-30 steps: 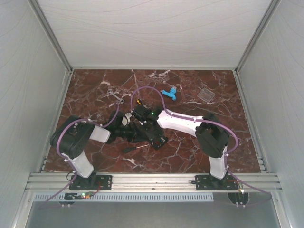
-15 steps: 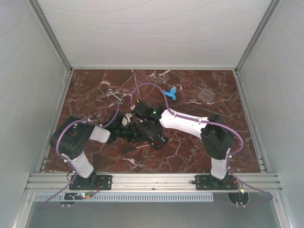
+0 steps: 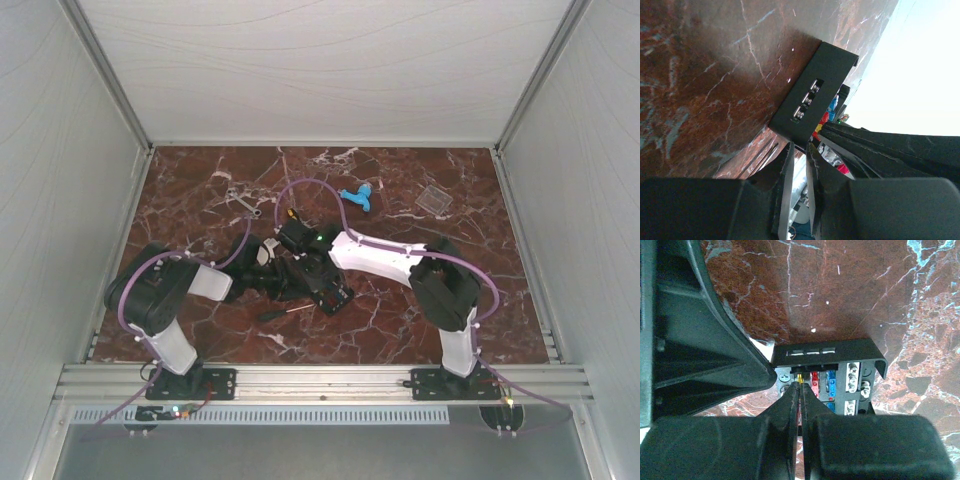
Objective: Snap on the fuse box
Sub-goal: Install the fuse at the fuse box base.
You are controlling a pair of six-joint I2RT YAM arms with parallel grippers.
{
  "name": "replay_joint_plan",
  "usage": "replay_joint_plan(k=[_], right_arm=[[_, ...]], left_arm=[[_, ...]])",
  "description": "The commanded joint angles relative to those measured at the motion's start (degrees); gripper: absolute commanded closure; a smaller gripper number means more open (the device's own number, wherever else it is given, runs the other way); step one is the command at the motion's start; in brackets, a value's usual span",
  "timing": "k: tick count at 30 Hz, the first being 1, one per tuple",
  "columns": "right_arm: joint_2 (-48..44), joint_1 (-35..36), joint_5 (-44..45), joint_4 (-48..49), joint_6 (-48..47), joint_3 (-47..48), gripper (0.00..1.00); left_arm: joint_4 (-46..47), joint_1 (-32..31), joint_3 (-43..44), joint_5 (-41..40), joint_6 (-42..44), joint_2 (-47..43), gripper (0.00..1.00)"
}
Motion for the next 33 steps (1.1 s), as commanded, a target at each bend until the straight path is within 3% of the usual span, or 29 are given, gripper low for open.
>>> replay_joint_plan(k=[1,11,19,25,30,33], right_arm=[[3.61,-0.63,0.86,-1.04,0.54,1.65,1.0],[9.32,-0.55,0.98,-2.69,1.54,-3.92,1.0],[-2.26,-0.6,-1.79,1.02,-0.1,-3.27,1.0],[-11.88,-3.96,-1.68,2.87,-0.9,-2.61,0.8],[-16.83,-13.45,-0.76,5.2,-1.71,-6.07,0.63],[-19.25,-22.45,-5.12,9.36,-2.27,-9.63,0.56]], left_arm=[[0.56,-0.4,1.6,0.43,1.02,-0.93,0.85],[0.63,-0.4,1.29,0.51,1.06,-0.9,0.86],[0.4,-0.4,1.24,-0.06,1.17,-1.6,0.84],[-4.16,-0.4,2.68,-2.02,3.76,-4.76,0.75],[-10.05,-0.4,3.77,-6.02,8.7,-10.33,0.54],[-15.24,-0.4,4.17,-11.14,13.08,-15.46,0.41]])
